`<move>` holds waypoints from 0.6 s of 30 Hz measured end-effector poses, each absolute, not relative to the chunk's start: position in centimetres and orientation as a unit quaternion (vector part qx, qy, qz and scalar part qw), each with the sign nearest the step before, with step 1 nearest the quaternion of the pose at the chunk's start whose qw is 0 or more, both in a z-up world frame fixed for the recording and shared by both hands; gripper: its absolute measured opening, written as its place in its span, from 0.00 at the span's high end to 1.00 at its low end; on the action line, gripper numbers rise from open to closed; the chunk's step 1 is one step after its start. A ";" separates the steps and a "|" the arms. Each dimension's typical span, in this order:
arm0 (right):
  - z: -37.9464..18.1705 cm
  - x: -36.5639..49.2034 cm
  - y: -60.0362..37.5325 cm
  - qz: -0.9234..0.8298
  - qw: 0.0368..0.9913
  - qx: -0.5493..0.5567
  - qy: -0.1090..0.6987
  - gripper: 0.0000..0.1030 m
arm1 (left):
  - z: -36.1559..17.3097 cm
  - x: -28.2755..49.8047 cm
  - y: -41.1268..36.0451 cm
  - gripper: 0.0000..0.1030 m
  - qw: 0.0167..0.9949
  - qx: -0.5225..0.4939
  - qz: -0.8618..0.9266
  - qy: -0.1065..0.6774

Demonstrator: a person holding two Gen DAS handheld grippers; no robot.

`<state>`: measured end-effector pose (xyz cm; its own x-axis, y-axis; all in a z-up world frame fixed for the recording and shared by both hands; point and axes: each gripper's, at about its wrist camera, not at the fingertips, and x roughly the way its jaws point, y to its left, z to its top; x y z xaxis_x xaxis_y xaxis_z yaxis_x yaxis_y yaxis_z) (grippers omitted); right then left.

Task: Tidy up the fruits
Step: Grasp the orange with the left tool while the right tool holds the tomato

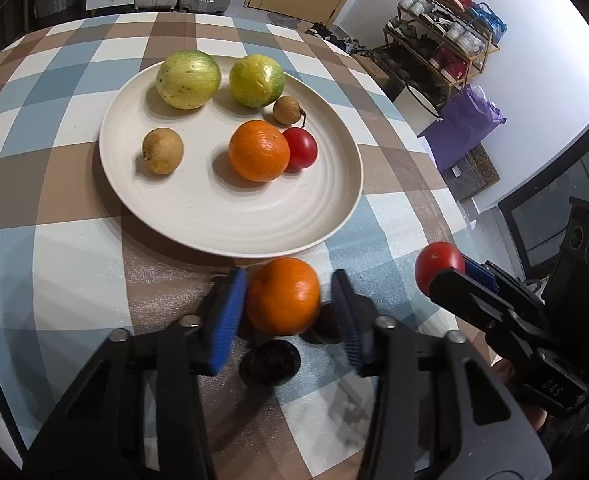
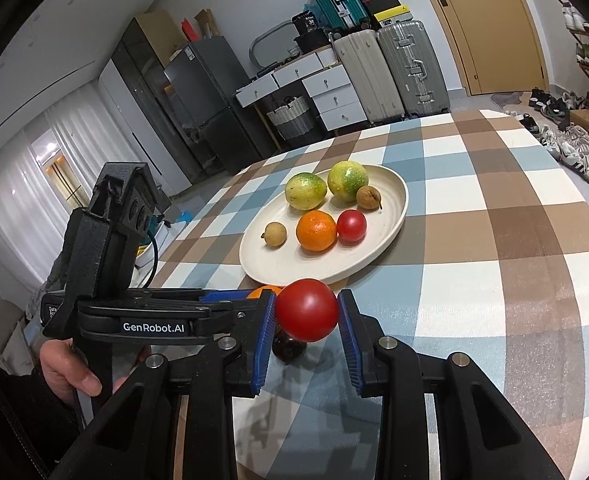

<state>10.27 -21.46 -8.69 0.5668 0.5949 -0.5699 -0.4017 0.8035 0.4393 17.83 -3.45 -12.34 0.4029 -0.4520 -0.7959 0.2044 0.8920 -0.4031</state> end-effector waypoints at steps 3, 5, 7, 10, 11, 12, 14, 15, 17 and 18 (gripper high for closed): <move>-8.6 10.3 -21.5 0.283 0.876 0.133 0.368 0.70 | -12.5 17.8 -3.0 0.66 0.827 -0.129 -0.202 0.509; -8.6 10.1 -21.5 0.283 0.876 0.133 0.367 0.70 | -12.5 17.7 -2.9 0.67 0.826 -0.132 -0.200 0.509; -8.5 10.0 -21.6 0.280 0.878 0.132 0.365 0.70 | -12.4 17.5 -2.9 0.67 0.828 -0.129 -0.197 0.509; -8.2 9.8 -21.8 0.277 0.880 0.133 0.362 0.70 | -12.2 17.3 -2.8 0.67 0.830 -0.130 -0.194 0.506; -8.1 9.6 -21.8 0.275 0.881 0.133 0.361 0.70 | -12.1 17.1 -2.7 0.67 0.832 -0.130 -0.192 0.504; -8.0 9.5 -21.9 0.276 0.881 0.133 0.360 0.70 | -12.0 17.1 -2.7 0.67 0.833 -0.131 -0.191 0.503; -7.9 9.2 -21.9 0.275 0.883 0.132 0.357 0.70 | -11.9 17.0 -2.6 0.67 0.833 -0.132 -0.191 0.502; -7.8 9.1 -21.9 0.275 0.883 0.132 0.356 0.70 | -11.8 17.0 -2.7 0.67 0.836 -0.130 -0.190 0.499; -7.7 8.9 -21.9 0.275 0.883 0.132 0.356 0.70 | -11.5 16.8 -2.9 0.67 0.838 -0.127 -0.190 0.495; -7.7 8.9 -21.9 0.276 0.883 0.133 0.356 0.70 | -11.5 16.8 -3.0 0.67 0.838 -0.127 -0.192 0.494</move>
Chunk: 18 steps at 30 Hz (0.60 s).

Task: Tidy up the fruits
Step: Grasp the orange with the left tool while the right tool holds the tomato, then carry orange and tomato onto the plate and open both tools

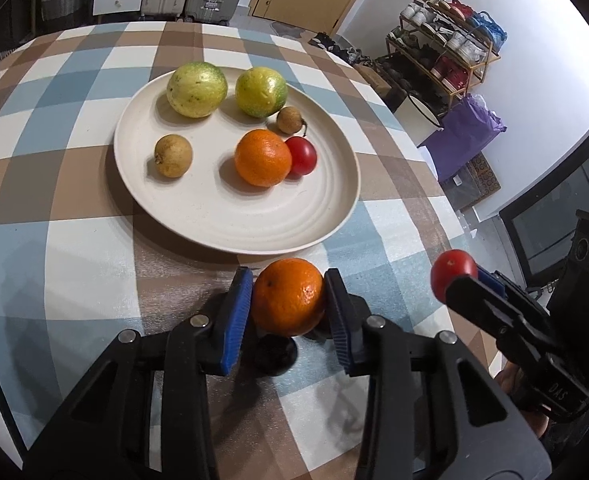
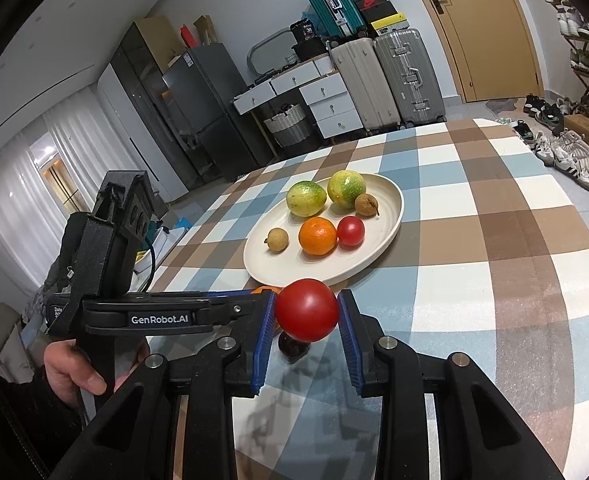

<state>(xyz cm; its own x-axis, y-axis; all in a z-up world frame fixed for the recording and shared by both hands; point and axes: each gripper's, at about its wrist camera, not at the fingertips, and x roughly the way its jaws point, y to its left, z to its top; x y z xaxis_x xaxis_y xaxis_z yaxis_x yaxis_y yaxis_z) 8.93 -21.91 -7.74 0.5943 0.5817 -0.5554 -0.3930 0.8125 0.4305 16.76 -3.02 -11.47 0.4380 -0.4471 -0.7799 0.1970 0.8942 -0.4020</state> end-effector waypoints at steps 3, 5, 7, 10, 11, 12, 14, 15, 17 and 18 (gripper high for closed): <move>-7.4 8.6 -21.7 0.278 0.884 0.130 0.352 0.70 | -11.2 16.4 -3.1 0.67 0.839 -0.127 -0.193 0.492; -7.1 8.3 -21.5 0.278 0.886 0.127 0.350 0.70 | -10.9 16.1 -3.0 0.67 0.841 -0.127 -0.193 0.489; -6.9 8.1 -21.6 0.277 0.887 0.126 0.347 0.70 | -10.6 15.9 -2.9 0.67 0.844 -0.128 -0.193 0.485; -6.8 7.9 -21.5 0.276 0.888 0.125 0.347 0.70 | -9.8 15.3 -2.7 0.67 0.847 -0.129 -0.197 0.477; -6.7 7.8 -21.4 0.276 0.888 0.125 0.346 0.70 | -9.5 15.1 -2.6 0.67 0.848 -0.128 -0.197 0.474; -6.7 7.8 -21.4 0.277 0.888 0.124 0.346 0.70 | -9.4 15.0 -2.6 0.67 0.849 -0.129 -0.198 0.472; -6.4 7.6 -21.2 0.278 0.889 0.120 0.344 0.70 | -8.8 14.6 -2.5 0.67 0.852 -0.129 -0.199 0.467; -6.3 7.5 -21.1 0.279 0.889 0.119 0.343 0.70 | -8.6 14.5 -2.4 0.67 0.853 -0.128 -0.200 0.465; -6.1 7.5 -20.9 0.283 0.888 0.121 0.341 0.70 | -7.9 14.0 -2.4 0.67 0.857 -0.123 -0.202 0.458; -5.9 7.5 -20.7 0.285 0.888 0.120 0.339 0.70 | -7.6 13.8 -2.3 0.67 0.859 -0.120 -0.202 0.454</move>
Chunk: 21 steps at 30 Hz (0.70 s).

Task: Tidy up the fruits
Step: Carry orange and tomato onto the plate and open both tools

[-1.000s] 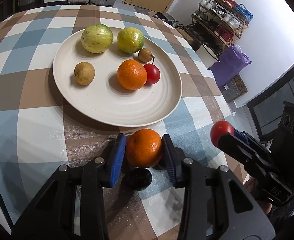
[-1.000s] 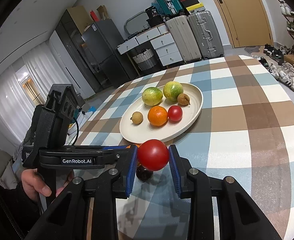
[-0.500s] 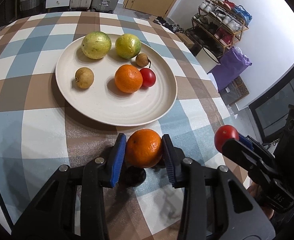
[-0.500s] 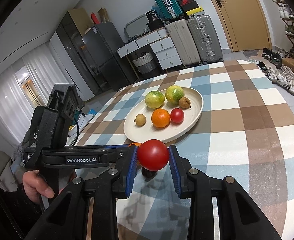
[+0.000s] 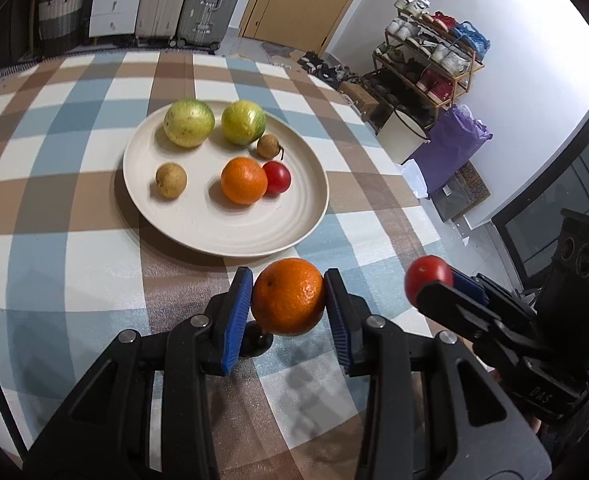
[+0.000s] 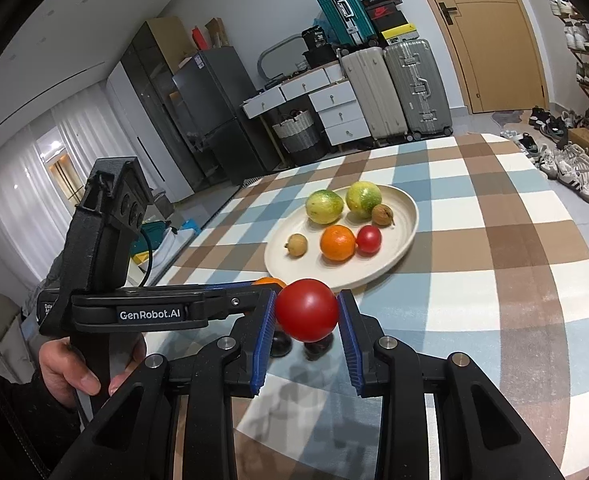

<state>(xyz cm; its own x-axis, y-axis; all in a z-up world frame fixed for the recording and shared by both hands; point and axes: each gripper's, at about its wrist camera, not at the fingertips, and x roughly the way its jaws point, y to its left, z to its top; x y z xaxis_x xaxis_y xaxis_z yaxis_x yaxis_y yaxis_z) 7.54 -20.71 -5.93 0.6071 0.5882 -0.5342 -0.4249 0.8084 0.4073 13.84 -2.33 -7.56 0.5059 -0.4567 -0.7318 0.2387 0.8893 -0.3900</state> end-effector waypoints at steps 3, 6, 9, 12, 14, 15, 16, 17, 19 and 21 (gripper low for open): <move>-5.6 7.8 -20.3 0.291 0.888 0.118 0.337 0.70 | -6.7 13.5 -2.1 0.67 0.864 -0.116 -0.203 0.446; -5.3 8.2 -19.7 0.297 0.887 0.114 0.335 0.70 | -5.8 13.5 -1.5 0.67 0.868 -0.119 -0.200 0.438; -5.0 9.1 -19.4 0.303 0.885 0.114 0.334 0.70 | -5.0 13.8 -0.9 0.67 0.873 -0.119 -0.197 0.431; -4.7 10.3 -19.1 0.308 0.884 0.116 0.333 0.70 | -4.1 14.5 -0.5 0.67 0.879 -0.116 -0.191 0.422; -4.6 11.3 -19.0 0.312 0.882 0.119 0.334 0.70 | -3.6 15.1 -0.2 0.67 0.880 -0.117 -0.189 0.419; -4.5 11.8 -19.0 0.313 0.881 0.121 0.334 0.70 | -3.5 15.5 -0.2 0.67 0.881 -0.117 -0.189 0.418; -4.5 12.2 -18.9 0.314 0.880 0.122 0.334 0.70 | -3.3 15.8 -0.2 0.67 0.882 -0.116 -0.189 0.417; -4.4 12.8 -18.8 0.315 0.879 0.124 0.336 0.70 | -3.1 16.4 -0.2 0.67 0.882 -0.116 -0.189 0.415; -4.4 14.0 -18.6 0.316 0.876 0.130 0.340 0.70 | -2.8 17.1 -0.1 0.67 0.884 -0.114 -0.188 0.413; -4.2 15.2 -18.4 0.315 0.875 0.132 0.342 0.70 | -2.6 18.2 -0.2 0.67 0.885 -0.115 -0.185 0.412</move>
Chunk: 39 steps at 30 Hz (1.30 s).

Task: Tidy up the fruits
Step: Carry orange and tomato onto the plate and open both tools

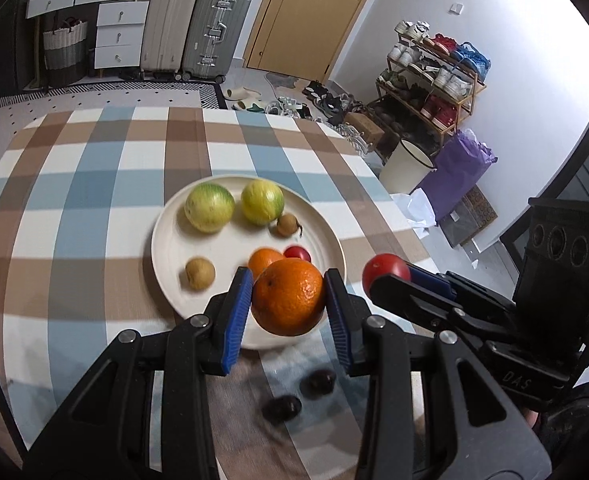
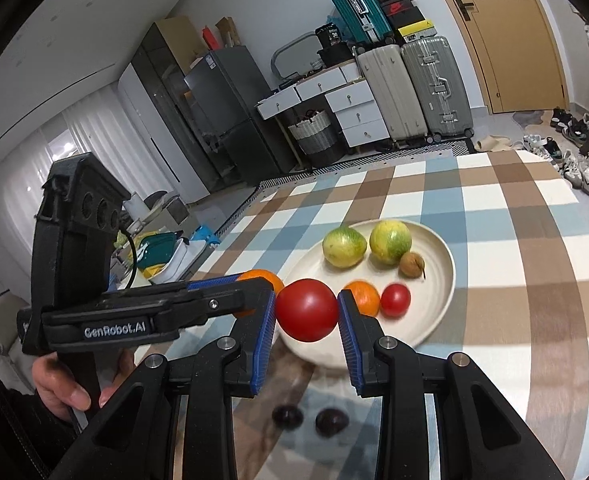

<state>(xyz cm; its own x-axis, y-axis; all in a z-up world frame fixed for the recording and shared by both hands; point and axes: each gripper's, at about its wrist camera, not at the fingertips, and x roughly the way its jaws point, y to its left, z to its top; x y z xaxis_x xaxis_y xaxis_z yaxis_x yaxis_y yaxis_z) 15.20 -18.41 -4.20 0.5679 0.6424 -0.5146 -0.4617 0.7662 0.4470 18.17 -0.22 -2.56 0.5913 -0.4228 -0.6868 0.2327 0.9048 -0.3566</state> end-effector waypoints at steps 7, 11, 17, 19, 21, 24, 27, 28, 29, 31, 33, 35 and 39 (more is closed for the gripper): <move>-3.7 18.8 -17.3 0.311 0.873 0.123 0.354 0.70 | -2.2 21.9 -0.5 0.67 0.887 -0.101 -0.183 0.412; -3.6 20.6 -17.1 0.296 0.878 0.110 0.359 0.70 | -3.0 24.2 -0.4 0.67 0.884 -0.103 -0.181 0.419; -4.4 22.4 -16.8 0.288 0.878 0.106 0.367 0.70 | -4.5 27.0 -0.7 0.67 0.878 -0.092 -0.185 0.432; -4.8 22.9 -16.8 0.285 0.877 0.108 0.370 0.69 | -5.0 27.6 -0.7 0.67 0.876 -0.093 -0.186 0.436; -5.4 23.4 -16.9 0.276 0.877 0.108 0.378 0.70 | -5.6 28.1 -0.7 0.67 0.874 -0.094 -0.185 0.440; -6.3 23.9 -16.7 0.273 0.873 0.107 0.389 0.69 | -6.3 28.7 -0.8 0.67 0.871 -0.096 -0.189 0.444; -7.0 24.2 -16.7 0.270 0.871 0.106 0.395 0.69 | -7.0 29.1 -0.9 0.67 0.867 -0.097 -0.193 0.449; -7.2 24.3 -16.7 0.270 0.871 0.108 0.396 0.69 | -7.2 29.1 -1.0 0.67 0.866 -0.096 -0.192 0.451; -7.3 24.4 -16.7 0.270 0.871 0.108 0.397 0.69 | -7.4 29.3 -1.0 0.67 0.865 -0.096 -0.192 0.453; -7.5 24.5 -16.6 0.269 0.870 0.106 0.399 0.69 | -7.6 29.4 -1.1 0.67 0.865 -0.094 -0.193 0.454; -7.7 24.6 -16.6 0.268 0.869 0.106 0.402 0.69 | -7.7 29.6 -1.2 0.67 0.864 -0.093 -0.194 0.455; -7.8 24.6 -16.6 0.266 0.869 0.106 0.403 0.69 | -7.8 29.6 -1.3 0.67 0.863 -0.094 -0.196 0.456; -7.9 24.7 -16.9 0.254 0.872 0.107 0.404 0.54 | -7.6 29.6 -1.3 0.67 0.865 -0.092 -0.192 0.455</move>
